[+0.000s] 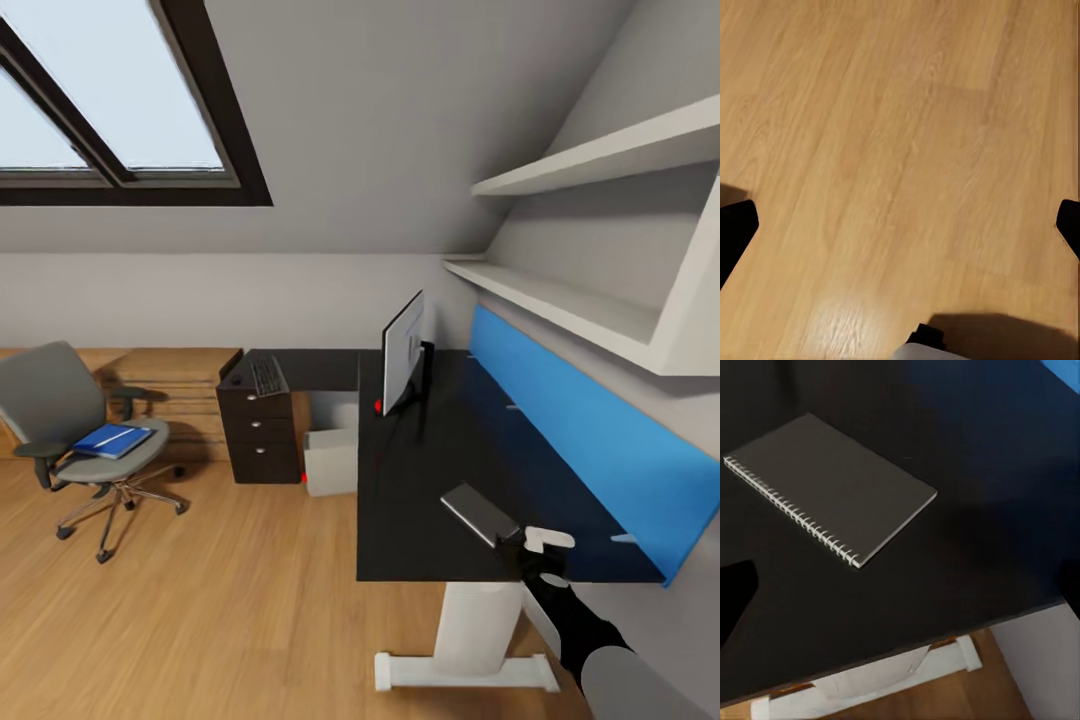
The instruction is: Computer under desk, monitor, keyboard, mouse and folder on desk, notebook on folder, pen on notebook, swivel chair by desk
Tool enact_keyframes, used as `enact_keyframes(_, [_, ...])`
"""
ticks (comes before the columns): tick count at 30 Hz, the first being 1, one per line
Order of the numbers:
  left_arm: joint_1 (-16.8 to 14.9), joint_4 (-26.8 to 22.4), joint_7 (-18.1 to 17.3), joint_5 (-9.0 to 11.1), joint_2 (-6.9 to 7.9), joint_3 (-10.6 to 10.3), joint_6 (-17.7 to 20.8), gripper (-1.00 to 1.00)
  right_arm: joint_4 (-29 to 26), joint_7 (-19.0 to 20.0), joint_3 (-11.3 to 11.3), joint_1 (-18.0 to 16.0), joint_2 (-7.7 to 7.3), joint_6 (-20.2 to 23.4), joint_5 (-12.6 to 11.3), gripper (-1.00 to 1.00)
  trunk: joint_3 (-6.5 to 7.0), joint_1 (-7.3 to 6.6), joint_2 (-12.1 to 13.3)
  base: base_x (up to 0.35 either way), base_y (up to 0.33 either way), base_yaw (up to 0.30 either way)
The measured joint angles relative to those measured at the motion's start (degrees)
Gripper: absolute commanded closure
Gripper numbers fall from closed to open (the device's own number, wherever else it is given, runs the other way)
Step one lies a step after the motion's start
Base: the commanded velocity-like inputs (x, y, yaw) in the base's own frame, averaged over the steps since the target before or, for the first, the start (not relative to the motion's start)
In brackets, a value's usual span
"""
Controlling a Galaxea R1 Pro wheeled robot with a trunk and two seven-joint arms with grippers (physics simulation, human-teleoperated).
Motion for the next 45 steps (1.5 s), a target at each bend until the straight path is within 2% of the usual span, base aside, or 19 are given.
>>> enact_keyframes(14, [0.0,-0.01,0.0,0.0,0.14,0.03,0.0,-1.0,0.56,5.89,-0.1,0.07,-0.07,-3.27,-0.03,-1.0,0.0,0.0,0.0,0.317,-0.013,0.0])
enact_keyframes(36, [0.0,-0.01,-0.02,0.0,0.44,0.07,0.02,-1.0,4.85,6.27,0.29,0.07,-0.09,-3.71,0.17,-1.0,0.0,0.0,0.0,0.32,0.0,0.0])
enact_keyframes(45, [0.0,-0.81,0.0,-0.01,0.39,0.05,0.01,-1.0,6.5,6.28,0.31,0.05,-0.11,-3.74,0.19,-1.0,0.0,0.03,0.01,0.098,0.0,0.0])
